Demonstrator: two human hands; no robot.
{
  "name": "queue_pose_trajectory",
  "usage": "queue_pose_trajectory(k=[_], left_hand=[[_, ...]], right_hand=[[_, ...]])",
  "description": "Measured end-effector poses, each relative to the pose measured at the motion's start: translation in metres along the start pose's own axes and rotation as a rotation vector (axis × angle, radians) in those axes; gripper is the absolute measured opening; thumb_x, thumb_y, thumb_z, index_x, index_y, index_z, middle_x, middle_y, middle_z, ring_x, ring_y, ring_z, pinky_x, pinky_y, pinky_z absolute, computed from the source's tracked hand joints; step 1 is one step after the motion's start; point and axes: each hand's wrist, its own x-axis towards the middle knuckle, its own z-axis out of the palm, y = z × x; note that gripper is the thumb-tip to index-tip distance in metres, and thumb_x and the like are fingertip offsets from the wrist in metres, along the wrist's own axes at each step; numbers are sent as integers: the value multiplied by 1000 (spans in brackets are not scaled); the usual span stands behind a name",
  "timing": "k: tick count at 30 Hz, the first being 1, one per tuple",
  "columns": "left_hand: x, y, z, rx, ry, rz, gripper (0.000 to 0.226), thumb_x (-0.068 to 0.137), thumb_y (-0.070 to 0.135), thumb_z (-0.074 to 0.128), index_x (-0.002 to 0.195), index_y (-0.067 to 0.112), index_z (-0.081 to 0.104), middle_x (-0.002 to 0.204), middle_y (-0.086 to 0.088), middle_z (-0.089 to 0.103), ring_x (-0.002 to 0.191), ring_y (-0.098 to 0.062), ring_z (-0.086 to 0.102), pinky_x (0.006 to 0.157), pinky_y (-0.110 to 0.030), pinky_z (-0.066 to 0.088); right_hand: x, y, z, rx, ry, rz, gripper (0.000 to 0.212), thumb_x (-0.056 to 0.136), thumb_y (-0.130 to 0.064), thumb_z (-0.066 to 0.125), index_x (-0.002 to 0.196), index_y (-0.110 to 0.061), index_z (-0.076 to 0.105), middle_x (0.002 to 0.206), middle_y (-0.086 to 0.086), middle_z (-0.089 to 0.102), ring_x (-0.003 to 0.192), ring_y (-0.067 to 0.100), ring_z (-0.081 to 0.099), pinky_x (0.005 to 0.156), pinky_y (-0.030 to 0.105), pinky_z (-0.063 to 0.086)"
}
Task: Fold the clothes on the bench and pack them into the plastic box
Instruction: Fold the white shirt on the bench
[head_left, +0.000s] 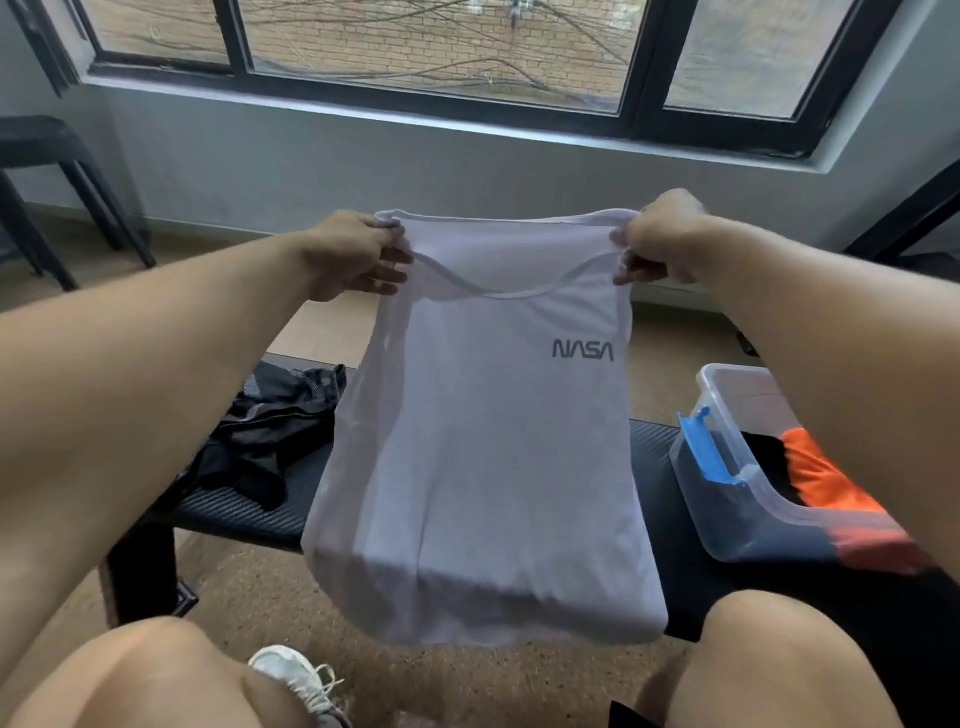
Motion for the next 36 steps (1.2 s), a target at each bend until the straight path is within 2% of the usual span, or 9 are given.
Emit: queue_pose_trajectory(k=[5,9,13,17,21,25,30,33,36], left_hand=[[23,16,8,54,-23,109,29,102,36,54,119,17,67,135,-3,63,123,-18,59,103,-34,47],[36,25,14,-60,32,187,31,103,25,54,127,10,66,121,-2,68,76,6,67,60,-9,52],[38,3,12,-47,-68,124,25,100,24,59,118,11,71,128,-2,68,106,-12,67,90,-26,55],[15,-43,14,75,-86,85,15,99,17,60,101,21,74,127,5,67,113,-9,55,93,-31,39],[-27,-84,2,273,-275,36,17,94,31,67,103,22,78,121,9,72,120,-9,60,114,-40,38],[-73,-89,-17,422,-613,-49,23,95,32,66,112,21,77,122,5,72,121,-12,63,114,-39,38],[-114,-90,-28,545,-778,-121,20,96,27,65,112,29,77,118,14,73,117,0,62,109,-30,37],[-124,-92,-30,690,-977,-246,29,84,29,79,113,32,76,113,11,75,109,-6,67,102,-31,46],[-120,-92,-20,927,-921,-332,56,69,44,86,122,41,68,112,18,73,99,1,69,94,-29,55]], right_hand=[[29,-13,7,461,81,74,18,106,-12,39,95,-13,54,89,15,67,58,22,66,48,33,61],[43,-11,10,165,145,-108,11,97,-20,50,86,-22,54,108,10,66,94,25,66,83,47,62],[33,8,23,-88,104,-160,16,97,-24,53,100,-12,63,93,7,62,88,27,61,72,35,53],[-15,34,37,-536,-131,-157,17,90,-12,50,89,-2,64,85,17,67,67,30,61,52,24,40],[-73,53,43,-873,-429,-220,21,92,-18,53,81,-5,65,78,14,69,64,28,63,53,24,44],[-132,60,37,-1200,-469,-389,16,94,-21,46,86,-15,58,100,5,66,65,20,48,53,27,34],[-197,68,33,-1386,-585,-601,26,92,-21,48,68,-21,37,82,-2,52,70,19,46,51,29,23],[-222,74,41,-1461,-874,-599,39,95,-39,58,70,-18,37,101,5,64,85,26,53,62,31,34],[-211,80,60,-1418,-1010,-444,55,91,-67,54,87,-14,66,96,3,65,93,27,59,73,33,42]])
